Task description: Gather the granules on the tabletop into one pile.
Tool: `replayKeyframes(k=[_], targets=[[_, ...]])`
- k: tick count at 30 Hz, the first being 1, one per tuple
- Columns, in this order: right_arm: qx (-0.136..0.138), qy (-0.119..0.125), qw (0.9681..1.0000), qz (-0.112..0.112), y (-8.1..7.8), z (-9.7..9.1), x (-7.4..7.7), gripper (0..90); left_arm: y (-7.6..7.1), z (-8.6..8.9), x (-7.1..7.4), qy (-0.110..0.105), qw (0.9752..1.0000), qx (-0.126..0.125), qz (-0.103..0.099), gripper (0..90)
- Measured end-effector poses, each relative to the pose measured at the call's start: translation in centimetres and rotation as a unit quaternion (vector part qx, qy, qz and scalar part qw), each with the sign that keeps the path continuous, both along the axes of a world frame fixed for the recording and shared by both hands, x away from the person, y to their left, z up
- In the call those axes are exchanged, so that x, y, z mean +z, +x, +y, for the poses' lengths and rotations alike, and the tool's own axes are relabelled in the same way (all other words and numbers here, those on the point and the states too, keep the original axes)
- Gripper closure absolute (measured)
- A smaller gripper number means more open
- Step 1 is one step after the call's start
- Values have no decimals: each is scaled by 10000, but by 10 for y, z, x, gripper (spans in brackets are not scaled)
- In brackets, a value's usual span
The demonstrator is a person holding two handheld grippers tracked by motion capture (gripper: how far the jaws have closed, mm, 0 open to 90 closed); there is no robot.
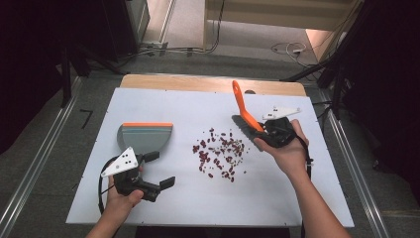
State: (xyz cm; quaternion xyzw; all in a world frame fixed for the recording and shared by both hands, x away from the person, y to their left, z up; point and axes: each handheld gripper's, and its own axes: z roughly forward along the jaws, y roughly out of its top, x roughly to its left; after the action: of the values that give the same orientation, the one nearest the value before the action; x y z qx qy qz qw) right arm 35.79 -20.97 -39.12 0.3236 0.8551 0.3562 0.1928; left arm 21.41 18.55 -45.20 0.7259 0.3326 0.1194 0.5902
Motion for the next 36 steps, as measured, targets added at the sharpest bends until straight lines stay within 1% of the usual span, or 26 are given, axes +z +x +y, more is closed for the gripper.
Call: replayKeyframes(k=[1, 2, 3, 4, 5, 7, 8, 9, 10, 11, 12, 13, 15, 16, 17, 18, 19, 21, 24, 27, 28, 29, 30, 32, 34, 36], targets=[[-24, -213, 9998, 6, 9, 5, -2, 687, 0, 2, -1, -31, 10000, 28, 12, 2], [-24, -213, 9998, 6, 9, 5, -2, 687, 0, 3, -1, -33, 10000, 51, 17, 2], [-50, -400, 9992, -21, 17, 9, -5, 687, 0, 5, -2, -35, 10000, 80, 5, 2], [-50, -400, 9992, -21, 17, 9, -5, 687, -1, 6, -1, -33, 9999, 95, -2, 2], [-52, -592, 9982, -58, 26, 14, -8, 687, -1, 7, -1, -45, 9999, 124, -18, 2], [-96, -754, 9971, -53, 33, 19, -11, 687, -2, 10, -1, -82, 9998, 163, -18, 2], [-96, -754, 9971, -53, 33, 19, -11, 687, -2, 11, -1, -92, 9998, 173, -12, 2], [-169, -1048, 9943, -130, 39, 26, -15, 687, -2, 12, -2, -88, 9998, 190, 10, 3], [-169, -1048, 9943, -130, 39, 26, -15, 687, -2, 13, -3, -90, 9997, 214, 23, 3], [-167, -1188, 9927, -147, 43, 30, -17, 686, -1, 14, -4, -75, 9997, 214, 26, 2], [-180, -1414, 9896, -178, 49, 37, -22, 686, -1, 15, -4, -99, 9997, 225, 34, 2], [-180, -1414, 9896, -178, 49, 37, -22, 686, -1, 16, -4, -93, 9997, 240, 48, 2], [-194, -1568, 9871, -246, 54, 42, -26, 686, -1, 17, -5, -135, 9996, 251, 50, 2], [-283, -1747, 9837, -327, 58, 46, -29, 686, -1, 17, -5, -139, 9996, 248, 47, 2], [-283, -1747, 9837, -327, 58, 46, -29, 686, -1, 17, -5, -139, 9996, 253, 47, 2], [-321, -1796, 9826, -341, 60, 47, -31, 686, -1, 17, -5, -134, 9996, 247, 44, 2], [-383, -1822, 9821, -301, 65, 47, -35, 686, 0, 17, -6, -116, 9997, 230, 42, 2], [-397, -1859, 9813, -303, 67, 46, -37, 686, 0, 16, -7, -124, 9997, 215, 52, 2], [-462, -1938, 9797, -223, 71, 45, -44, 686, 0, 17, -7, -152, 9996, 214, 44, 2], [-392, -2060, 9775, -204, 73, 47, -51, 686, -1, 19, -7, -153, 9996, 221, 3, 1], [-392, -2035, 9783, -82, 73, 48, -56, 686, -1, 19, -7, -144, 9996, 229, -4, 2], [-392, -2035, 9783, -82, 73, 48, -56, 686, -1, 19, -7, -151, 9996, 234, -3, 2], [-338, -1796, 9832, -1, 72, 48, -60, 686, -1, 19, -7, -152, 9996, 243, -3, 1], [-333, -1778, 9835, 1, 71, 50, -61, 686, 0, 19, -8, -131, 9996, 238, -1, 2], [-256, -1758, 9840, 112, 70, 51, -62, 685, 0, 19, -8, -96, 9996, 253, 2, 2], [-190, -1824, 9829, 151, 69, 52, -62, 685, 0, 19, -9, -76, 9996, 265, 18, 2]])
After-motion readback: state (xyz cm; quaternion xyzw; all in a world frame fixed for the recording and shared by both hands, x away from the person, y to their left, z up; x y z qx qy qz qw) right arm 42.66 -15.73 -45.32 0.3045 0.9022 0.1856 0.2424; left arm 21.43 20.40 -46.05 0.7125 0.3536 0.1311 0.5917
